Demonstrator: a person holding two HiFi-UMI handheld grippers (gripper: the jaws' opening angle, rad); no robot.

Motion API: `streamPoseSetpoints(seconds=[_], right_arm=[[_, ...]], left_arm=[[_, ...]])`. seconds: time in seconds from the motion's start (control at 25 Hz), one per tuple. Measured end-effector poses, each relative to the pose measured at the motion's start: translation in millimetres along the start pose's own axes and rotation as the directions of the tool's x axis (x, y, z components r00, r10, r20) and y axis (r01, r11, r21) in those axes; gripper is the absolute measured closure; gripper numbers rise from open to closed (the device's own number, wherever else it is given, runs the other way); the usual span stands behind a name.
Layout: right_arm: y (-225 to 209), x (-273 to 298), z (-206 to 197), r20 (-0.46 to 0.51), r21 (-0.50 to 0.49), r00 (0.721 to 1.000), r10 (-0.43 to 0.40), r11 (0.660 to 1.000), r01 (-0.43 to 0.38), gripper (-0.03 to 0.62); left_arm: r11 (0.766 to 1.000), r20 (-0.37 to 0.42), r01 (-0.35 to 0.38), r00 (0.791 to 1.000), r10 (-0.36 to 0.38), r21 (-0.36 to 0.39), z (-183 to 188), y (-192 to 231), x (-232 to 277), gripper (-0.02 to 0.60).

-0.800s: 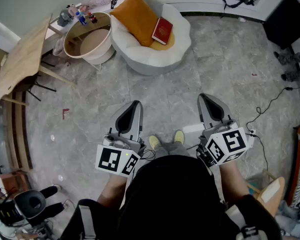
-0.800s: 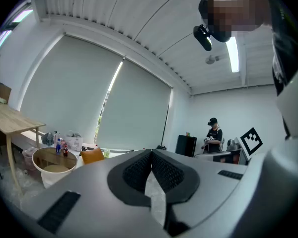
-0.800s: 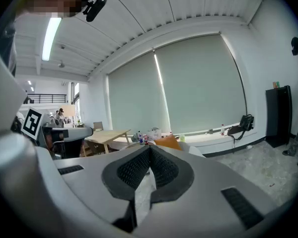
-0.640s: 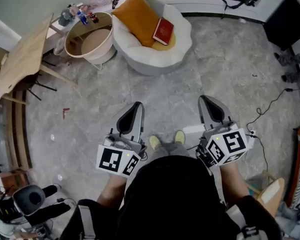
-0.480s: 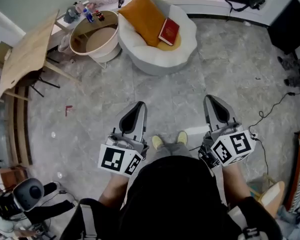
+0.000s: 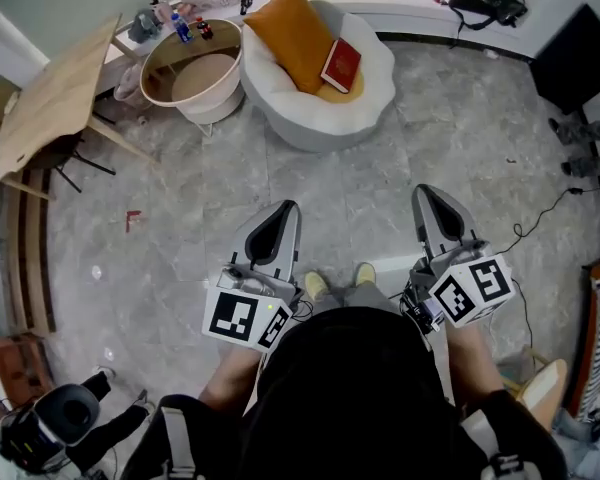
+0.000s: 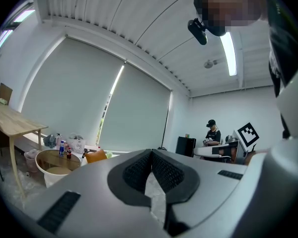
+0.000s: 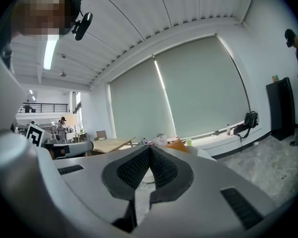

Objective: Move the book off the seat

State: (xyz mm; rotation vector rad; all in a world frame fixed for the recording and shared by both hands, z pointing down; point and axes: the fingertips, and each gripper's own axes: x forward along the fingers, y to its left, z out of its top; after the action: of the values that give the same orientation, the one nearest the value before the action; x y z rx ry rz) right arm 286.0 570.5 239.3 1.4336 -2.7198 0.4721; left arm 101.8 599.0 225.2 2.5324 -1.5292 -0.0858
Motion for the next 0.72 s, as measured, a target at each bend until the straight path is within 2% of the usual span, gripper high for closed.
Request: streamPoseSetpoints(seconds=[0.32,0.72], right_arm=[[17.1,5.6,3.8,0.003,-0.038,1.0,-0.015,0.999,0.015,0.588],[8.3,13.2,-2.9,0.007,-0.021,0.999,-0.037,0.999,0.037,0.588]], left_arm=[[1.0,0.009,0.02,1.0,-0.02,-0.013,3.9,8.2,-10.4,0.569],[0.999,0.01,0.042,0.999,-0.042,-0.009,3.1,13.4,0.9,0.569]])
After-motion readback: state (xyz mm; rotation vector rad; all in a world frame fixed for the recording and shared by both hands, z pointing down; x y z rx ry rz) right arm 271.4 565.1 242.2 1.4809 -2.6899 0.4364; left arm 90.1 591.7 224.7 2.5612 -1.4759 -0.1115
